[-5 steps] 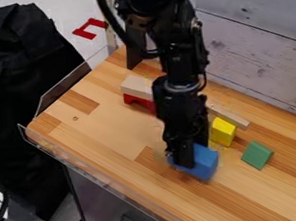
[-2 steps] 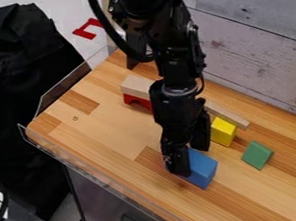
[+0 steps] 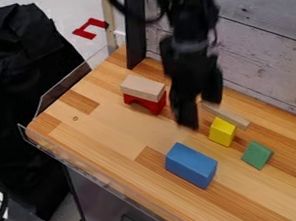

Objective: Move the blue block into the center of the table

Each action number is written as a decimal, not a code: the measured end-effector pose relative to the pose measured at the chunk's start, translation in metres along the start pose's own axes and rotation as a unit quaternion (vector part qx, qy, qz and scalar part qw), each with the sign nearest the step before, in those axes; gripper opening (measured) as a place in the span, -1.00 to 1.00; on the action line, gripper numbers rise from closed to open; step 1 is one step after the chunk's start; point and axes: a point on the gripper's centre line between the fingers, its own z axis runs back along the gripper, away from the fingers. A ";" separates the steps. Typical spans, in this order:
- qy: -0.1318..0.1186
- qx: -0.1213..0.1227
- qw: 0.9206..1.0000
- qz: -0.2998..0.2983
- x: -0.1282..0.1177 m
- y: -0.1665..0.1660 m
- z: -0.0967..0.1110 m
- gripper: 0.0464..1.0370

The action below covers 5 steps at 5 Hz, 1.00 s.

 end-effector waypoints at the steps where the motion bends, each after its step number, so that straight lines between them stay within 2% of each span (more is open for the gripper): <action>1: -0.039 -0.010 0.999 -0.015 0.006 -0.009 0.026 0.93; 2: -0.048 0.001 0.999 -0.003 0.019 -0.006 0.030 0.93; 3: -0.053 0.020 0.998 0.032 0.043 0.004 0.030 0.93; 4: -0.064 0.029 0.995 0.069 0.050 0.010 0.029 0.93; 5: -0.053 0.041 0.995 0.079 0.048 0.013 0.024 0.93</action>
